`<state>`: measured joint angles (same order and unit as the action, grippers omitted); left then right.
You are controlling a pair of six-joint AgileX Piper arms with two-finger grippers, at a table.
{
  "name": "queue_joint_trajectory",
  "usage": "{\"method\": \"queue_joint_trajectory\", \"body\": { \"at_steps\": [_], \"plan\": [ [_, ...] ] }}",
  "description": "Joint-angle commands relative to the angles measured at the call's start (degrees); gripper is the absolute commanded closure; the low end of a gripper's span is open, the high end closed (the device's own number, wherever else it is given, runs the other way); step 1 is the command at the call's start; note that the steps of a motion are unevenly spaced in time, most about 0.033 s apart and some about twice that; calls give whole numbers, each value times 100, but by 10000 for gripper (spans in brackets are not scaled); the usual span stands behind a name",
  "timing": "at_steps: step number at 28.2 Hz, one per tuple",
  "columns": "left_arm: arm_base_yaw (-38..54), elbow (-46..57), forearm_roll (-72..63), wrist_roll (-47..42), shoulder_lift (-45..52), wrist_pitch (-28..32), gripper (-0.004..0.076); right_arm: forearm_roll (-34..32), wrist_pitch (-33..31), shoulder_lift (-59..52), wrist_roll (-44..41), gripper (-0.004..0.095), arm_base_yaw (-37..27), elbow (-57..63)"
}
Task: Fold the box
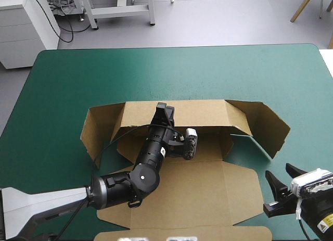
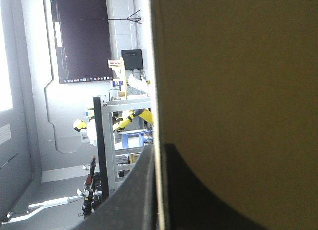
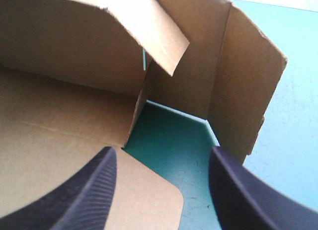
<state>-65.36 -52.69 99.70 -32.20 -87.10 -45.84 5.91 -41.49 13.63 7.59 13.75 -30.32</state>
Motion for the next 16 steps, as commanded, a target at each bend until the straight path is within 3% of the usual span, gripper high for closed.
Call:
{"method": "queue_joint_trajectory", "body": {
  "at_steps": [1, 4, 16],
  "plan": [
    [-7, -82, 321, -75, 221, -330, 734, -206, 663, 313, -525, 260, -31, -276],
    [-7, -82, 356, -75, 221, -330, 734, -591, 679, 993, -1075, 260, -31, -625],
    [-7, -82, 397, -75, 221, -330, 734, -909, 701, 3992, -1075, 215, -31, -3061]
  ]
}}
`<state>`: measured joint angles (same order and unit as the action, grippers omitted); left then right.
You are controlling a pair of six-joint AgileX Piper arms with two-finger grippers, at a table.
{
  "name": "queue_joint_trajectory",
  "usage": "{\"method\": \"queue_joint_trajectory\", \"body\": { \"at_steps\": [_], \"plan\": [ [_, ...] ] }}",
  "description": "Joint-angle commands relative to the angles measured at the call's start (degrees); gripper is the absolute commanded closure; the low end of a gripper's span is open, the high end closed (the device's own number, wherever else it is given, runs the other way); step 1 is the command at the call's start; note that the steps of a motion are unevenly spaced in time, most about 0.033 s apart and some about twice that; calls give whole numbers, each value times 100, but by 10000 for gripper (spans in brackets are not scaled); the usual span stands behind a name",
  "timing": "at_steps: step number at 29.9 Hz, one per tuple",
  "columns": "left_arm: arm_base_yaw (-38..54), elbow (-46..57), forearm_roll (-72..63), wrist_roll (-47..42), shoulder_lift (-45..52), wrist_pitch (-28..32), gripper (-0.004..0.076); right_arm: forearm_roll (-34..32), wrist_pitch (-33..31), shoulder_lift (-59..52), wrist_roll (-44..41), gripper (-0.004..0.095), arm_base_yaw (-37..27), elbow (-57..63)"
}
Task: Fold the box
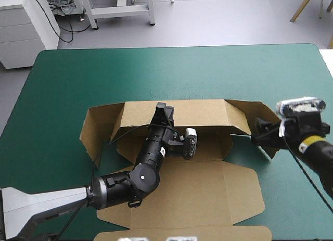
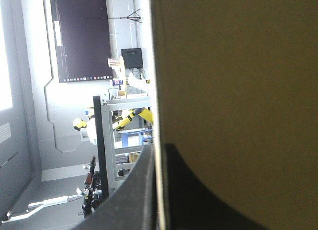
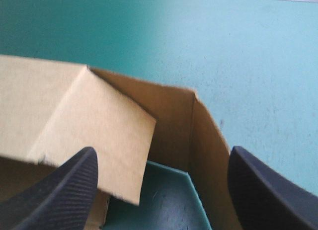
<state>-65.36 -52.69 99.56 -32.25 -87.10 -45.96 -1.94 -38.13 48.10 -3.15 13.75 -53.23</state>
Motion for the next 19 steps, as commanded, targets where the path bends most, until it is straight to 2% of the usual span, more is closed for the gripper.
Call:
{"method": "queue_joint_trajectory", "body": {
  "at_steps": [1, 7, 13, 15, 19],
  "plan": [
    [-7, -82, 412, -70, 221, -318, 734, -141, 327, 790, 0, 215, -31, -987],
    [-7, -82, 412, -70, 221, -318, 734, -513, -471, 2115, 0, 214, -65, -2578],
    [-7, -82, 412, -70, 221, -318, 734, -465, -1572, 3402, 75, 215, -499, -3840],
    [-7, -82, 412, -70, 221, -318, 734, -226, -1970, 3731, 348, 215, -666, -4184],
    [-7, -82, 412, -70, 221, -318, 734, 931, -2377, 4267, 1058, 214, -1035, -4563]
  ]
}}
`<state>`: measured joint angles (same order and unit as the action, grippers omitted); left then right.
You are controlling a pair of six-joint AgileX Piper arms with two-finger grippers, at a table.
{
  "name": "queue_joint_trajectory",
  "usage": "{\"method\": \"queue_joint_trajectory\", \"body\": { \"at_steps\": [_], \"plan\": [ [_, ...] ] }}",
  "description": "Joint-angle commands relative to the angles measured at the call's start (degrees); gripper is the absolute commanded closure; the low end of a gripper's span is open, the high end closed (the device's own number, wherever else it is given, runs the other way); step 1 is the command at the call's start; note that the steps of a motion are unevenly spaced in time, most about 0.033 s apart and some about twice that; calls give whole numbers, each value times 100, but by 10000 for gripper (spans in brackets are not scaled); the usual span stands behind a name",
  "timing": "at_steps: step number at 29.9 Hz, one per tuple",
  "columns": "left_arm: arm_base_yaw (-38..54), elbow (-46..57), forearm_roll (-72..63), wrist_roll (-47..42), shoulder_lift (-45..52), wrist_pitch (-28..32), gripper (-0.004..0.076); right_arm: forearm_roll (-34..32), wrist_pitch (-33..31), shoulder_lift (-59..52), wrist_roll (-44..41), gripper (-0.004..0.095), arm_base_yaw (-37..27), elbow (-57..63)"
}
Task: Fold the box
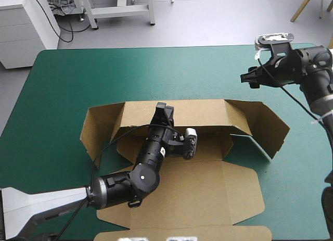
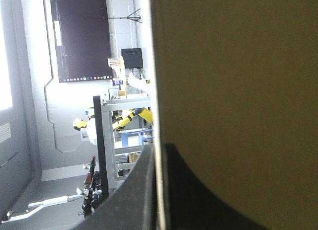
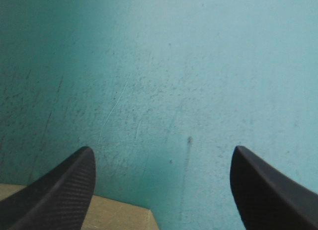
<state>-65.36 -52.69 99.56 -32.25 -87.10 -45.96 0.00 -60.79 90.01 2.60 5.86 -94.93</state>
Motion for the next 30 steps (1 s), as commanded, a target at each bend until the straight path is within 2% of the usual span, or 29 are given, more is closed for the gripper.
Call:
{"method": "queue_joint_trajectory", "body": {
  "at_steps": [1, 5, 11, 22, 26, 30],
  "plan": [
    [-7, -82, 412, -70, 221, -318, 734, 938, -190, 187, 591, 214, -328, -412],
    [-7, -82, 412, -70, 211, -318, 734, 1351, -822, 477, 955, 215, -505, -412],
    [-7, -82, 412, -70, 211, -318, 734, 1313, -817, 426, 916, 240, -505, -132],
    [-7, -82, 412, -70, 211, -254, 734, 1242, -606, -594, 1045, 247, -505, 1223],
    [-7, -82, 398, -203, 211, -265, 734, 1240, -399, -802, 1045, 247, -517, 1376],
    [-7, -92, 347, -223, 211, -396, 734, 1267, -493, -799, 1003, 246, -630, 1385]
  ]
}}
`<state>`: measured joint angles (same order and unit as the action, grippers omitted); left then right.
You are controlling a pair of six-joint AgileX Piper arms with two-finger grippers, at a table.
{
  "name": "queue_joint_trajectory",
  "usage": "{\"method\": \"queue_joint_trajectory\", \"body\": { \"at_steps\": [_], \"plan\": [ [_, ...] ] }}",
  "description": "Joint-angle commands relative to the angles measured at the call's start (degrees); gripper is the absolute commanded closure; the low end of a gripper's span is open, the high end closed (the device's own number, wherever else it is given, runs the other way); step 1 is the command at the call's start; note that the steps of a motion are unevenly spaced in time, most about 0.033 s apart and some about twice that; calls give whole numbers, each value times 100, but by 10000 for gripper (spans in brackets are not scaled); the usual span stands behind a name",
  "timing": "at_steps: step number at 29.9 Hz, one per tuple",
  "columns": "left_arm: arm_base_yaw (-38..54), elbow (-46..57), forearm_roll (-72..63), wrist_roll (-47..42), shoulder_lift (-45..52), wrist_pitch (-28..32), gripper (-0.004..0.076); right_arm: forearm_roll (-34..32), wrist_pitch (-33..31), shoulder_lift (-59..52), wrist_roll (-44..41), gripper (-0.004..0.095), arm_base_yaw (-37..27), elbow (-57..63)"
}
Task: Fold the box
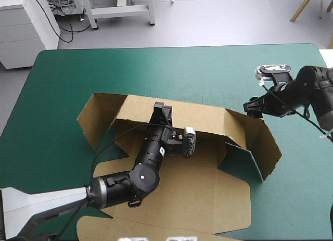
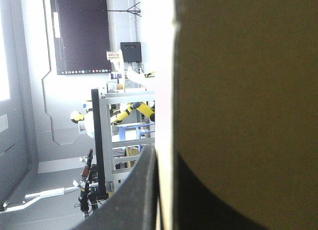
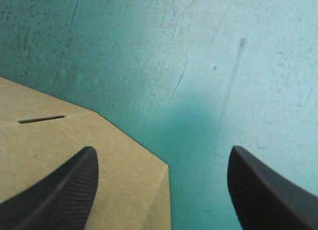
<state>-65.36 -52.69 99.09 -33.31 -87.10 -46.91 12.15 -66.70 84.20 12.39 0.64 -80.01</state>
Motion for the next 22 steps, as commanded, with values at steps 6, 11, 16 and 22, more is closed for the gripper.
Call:
{"method": "queue_joint_trajectory", "body": {
  "at_steps": [6, 11, 16, 22],
  "plan": [
    [3, -127, 487, -117, 211, -417, 734, 52, -74, -218, 5, 247, -178, -76],
    [3, -127, 487, -117, 211, -441, 734, 318, 175, -342, 5, 247, -322, 471],
    [67, -127, 487, -117, 211, -429, 734, 986, 804, -647, 225, 247, -324, 1250],
    [202, -127, 487, -129, 211, -458, 734, 1405, 1197, -1112, 319, 247, -324, 1722]
  ]
}}
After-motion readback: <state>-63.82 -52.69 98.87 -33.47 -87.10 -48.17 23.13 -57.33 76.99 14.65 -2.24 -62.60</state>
